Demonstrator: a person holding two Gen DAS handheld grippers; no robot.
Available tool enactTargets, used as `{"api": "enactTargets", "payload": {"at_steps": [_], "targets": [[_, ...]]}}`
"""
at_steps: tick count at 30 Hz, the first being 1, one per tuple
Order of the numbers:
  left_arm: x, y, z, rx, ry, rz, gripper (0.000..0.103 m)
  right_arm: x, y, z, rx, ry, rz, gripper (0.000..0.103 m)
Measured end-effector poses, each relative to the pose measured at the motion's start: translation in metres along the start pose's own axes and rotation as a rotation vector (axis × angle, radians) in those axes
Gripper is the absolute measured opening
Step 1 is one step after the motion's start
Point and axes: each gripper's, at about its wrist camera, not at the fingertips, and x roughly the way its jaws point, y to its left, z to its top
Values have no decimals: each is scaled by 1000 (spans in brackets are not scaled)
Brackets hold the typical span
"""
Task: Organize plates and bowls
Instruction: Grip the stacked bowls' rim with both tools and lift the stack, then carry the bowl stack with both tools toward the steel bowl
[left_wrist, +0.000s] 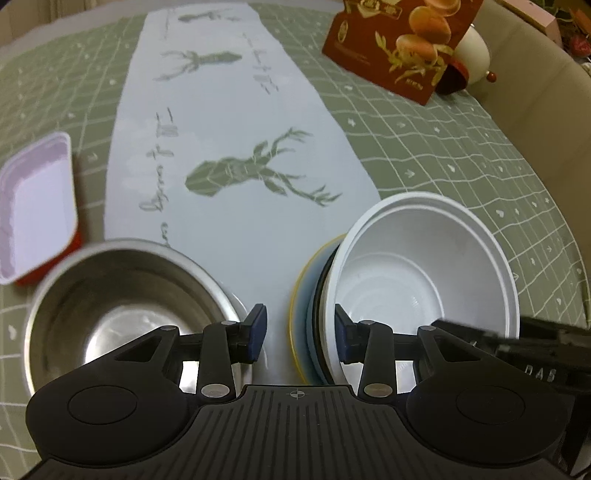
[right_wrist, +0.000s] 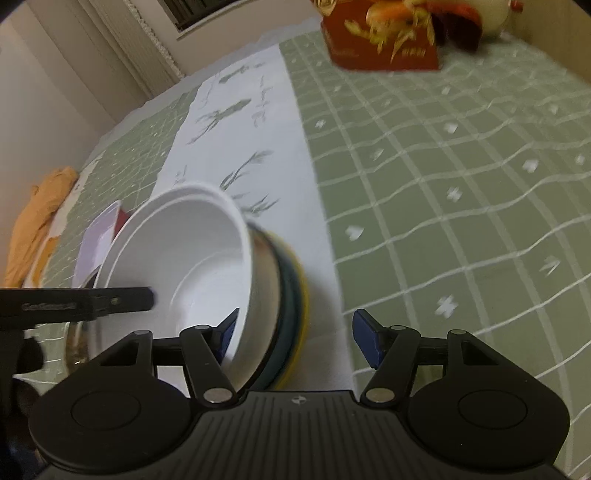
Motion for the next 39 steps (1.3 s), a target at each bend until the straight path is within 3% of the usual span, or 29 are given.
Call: {"api": "enactTargets", "payload": {"at_steps": [7,14,27,39], "targets": [[15,-2,-4,-24,36,-59,40,23,3,-6,39,66,62,63],[22,-13,-5,-16,28,-8,40,33,4,-5,84,70,97,58],[17,-16,-13,-20,42,25,41,33,5,-6,104,41,95,59],[-5,0,-45,-128,81,2,39,28,18,-12,85,83,129,59]]}}
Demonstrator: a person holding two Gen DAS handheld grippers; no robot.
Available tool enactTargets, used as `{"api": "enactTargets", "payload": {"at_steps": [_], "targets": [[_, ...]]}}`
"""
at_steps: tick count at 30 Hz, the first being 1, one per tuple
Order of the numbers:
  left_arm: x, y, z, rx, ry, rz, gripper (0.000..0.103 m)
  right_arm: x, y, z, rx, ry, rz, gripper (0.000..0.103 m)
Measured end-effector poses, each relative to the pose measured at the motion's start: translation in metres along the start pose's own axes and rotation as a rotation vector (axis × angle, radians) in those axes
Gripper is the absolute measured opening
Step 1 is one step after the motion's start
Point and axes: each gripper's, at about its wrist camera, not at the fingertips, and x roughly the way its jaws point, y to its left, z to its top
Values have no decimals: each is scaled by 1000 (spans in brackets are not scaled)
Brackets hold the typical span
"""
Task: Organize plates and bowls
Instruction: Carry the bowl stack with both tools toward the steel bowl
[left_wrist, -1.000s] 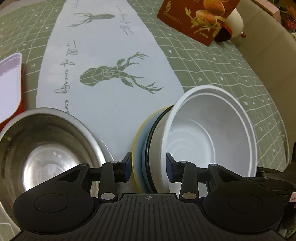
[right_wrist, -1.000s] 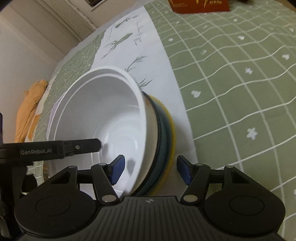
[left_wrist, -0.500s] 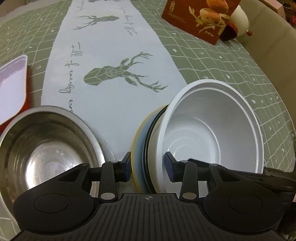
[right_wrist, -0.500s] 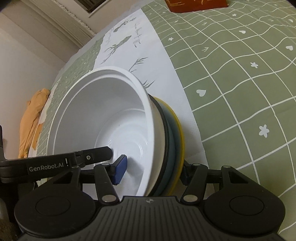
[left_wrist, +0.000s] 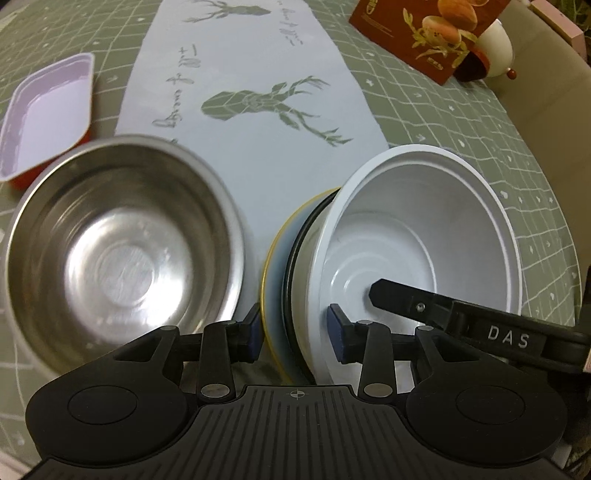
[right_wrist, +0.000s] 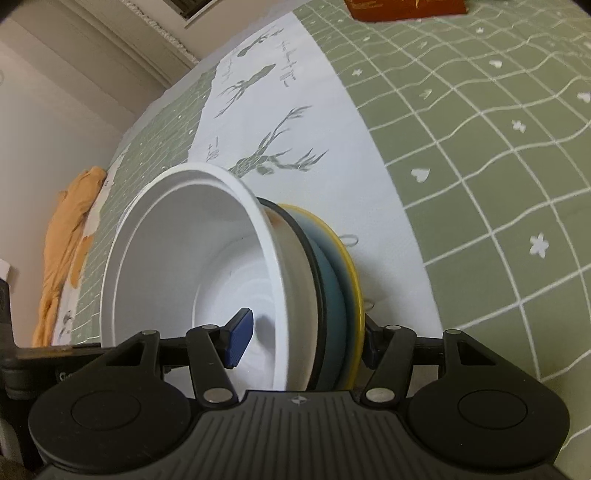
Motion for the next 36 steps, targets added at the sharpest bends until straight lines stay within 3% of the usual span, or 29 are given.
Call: {"api": "enactTargets", "payload": {"at_steps": [6,18,26,36], "targets": [[-6,-4,-3,8,-2,-14,39,1,-7,-3,-17,23,19,59],[-2,-21,7,66,-37,16,44,-6,-16,-6,-88,-48,-17,59],[11,-25,13,93,-7,19,53,-5,-16,-4,-77,-41,-8,60],[17,-24,20,98,15,1,53,-1,-22,-1,-42,-8,15,59]]}}
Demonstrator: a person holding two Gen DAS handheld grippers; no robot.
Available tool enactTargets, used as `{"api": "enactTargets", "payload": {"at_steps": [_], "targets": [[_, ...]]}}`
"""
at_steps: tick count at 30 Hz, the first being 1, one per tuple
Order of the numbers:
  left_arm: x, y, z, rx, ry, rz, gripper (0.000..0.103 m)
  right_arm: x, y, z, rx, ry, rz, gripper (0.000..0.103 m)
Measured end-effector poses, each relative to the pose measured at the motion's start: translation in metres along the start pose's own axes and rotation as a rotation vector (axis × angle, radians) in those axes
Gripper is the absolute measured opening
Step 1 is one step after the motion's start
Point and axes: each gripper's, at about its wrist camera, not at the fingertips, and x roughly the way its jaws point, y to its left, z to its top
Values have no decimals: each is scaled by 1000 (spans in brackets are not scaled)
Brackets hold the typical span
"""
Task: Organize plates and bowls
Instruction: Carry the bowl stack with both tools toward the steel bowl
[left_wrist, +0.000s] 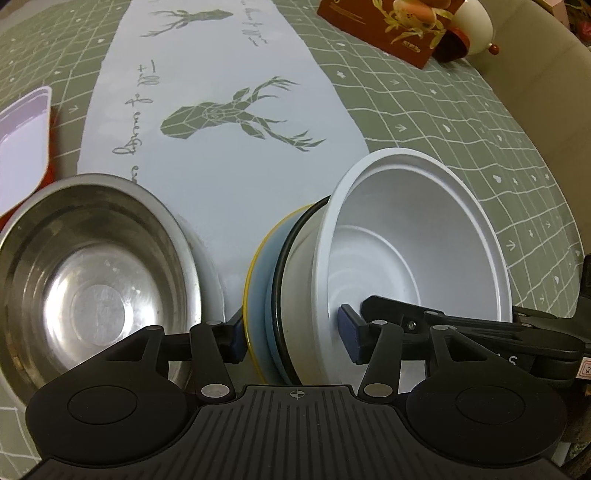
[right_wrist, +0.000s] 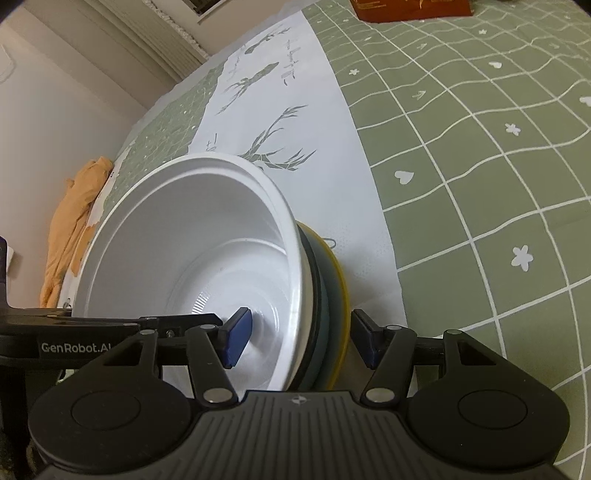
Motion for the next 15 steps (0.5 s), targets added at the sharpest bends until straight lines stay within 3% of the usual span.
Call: {"api": "enactTargets", "payload": {"at_steps": [5,15], "targets": [[2,6,1,-24,43,-17,52,5,0,3,32,75,46,54],[-8,12,7,-50,64,-49,51,-2,16,12,63,119,0,55]]}}
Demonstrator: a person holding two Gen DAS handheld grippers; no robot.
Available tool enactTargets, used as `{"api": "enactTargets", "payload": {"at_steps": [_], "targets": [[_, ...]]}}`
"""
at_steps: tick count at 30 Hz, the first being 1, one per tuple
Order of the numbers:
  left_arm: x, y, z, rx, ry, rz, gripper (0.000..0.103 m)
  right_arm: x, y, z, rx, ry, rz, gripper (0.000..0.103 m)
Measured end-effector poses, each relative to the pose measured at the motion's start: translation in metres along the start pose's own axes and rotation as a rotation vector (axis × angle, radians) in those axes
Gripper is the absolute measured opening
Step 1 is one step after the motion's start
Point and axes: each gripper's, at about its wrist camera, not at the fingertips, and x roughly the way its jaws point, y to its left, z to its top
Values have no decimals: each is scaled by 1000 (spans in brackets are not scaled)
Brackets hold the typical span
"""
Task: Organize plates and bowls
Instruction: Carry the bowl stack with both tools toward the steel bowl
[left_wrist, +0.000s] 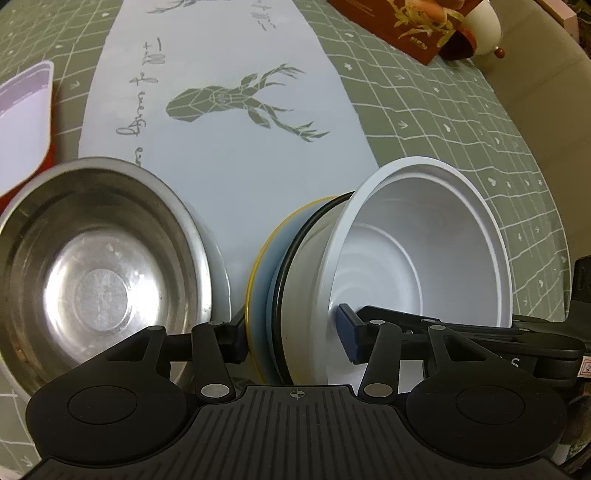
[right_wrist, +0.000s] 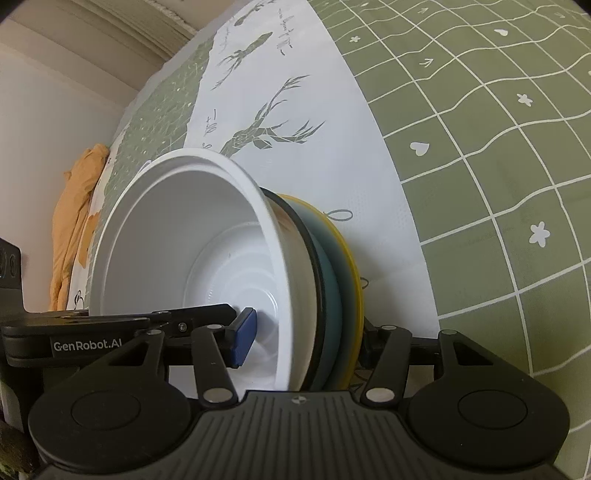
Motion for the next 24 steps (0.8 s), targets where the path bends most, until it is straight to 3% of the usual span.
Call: {"api": "enactTargets", "payload": {"at_steps": [14,24], "targets": [[-40,-9,-1,28,-81,-6,51,-32,24,-2,-42,-63,2,55],[-88,15,-6,14,-171,3,51,-41,78,2,-130,-102,18,55]]}}
